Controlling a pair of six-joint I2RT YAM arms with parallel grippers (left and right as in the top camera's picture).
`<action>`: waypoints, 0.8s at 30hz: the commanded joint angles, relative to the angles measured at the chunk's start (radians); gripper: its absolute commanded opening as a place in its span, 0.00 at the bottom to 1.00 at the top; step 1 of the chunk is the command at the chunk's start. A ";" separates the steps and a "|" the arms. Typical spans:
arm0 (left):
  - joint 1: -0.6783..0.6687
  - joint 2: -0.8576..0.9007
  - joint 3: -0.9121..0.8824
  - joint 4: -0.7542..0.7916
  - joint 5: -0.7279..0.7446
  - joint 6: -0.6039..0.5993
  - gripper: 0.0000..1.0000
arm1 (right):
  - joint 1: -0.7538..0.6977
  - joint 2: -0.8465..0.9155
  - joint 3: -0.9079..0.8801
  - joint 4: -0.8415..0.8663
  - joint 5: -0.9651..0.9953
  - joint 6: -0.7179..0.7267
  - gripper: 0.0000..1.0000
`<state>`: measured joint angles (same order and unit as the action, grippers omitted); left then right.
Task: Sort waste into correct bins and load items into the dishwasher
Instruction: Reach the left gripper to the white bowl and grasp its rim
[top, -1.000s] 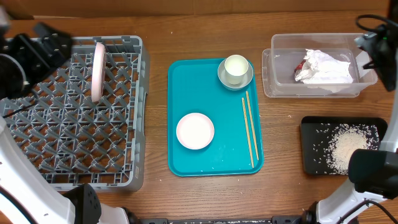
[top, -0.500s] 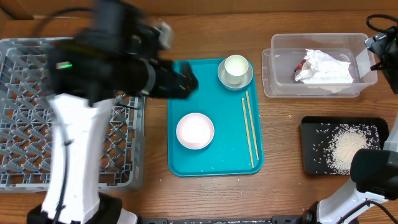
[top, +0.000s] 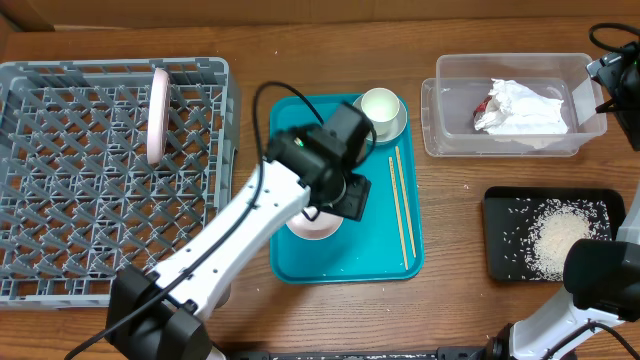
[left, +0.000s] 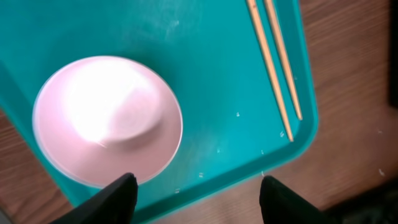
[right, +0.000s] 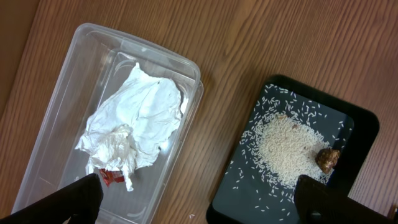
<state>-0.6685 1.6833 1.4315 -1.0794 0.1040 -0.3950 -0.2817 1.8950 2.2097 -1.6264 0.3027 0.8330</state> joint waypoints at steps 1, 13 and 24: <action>-0.020 -0.005 -0.085 0.067 -0.059 -0.066 0.66 | -0.003 -0.016 0.008 0.001 0.011 -0.003 1.00; -0.072 0.089 -0.169 0.187 -0.106 -0.006 0.62 | -0.003 -0.016 0.008 0.001 0.010 -0.003 1.00; -0.130 0.203 -0.166 0.190 -0.193 -0.040 0.56 | -0.003 -0.016 0.008 0.001 0.011 -0.003 1.00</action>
<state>-0.8021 1.8812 1.2663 -0.8898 -0.0322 -0.4145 -0.2817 1.8950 2.2097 -1.6268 0.3031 0.8333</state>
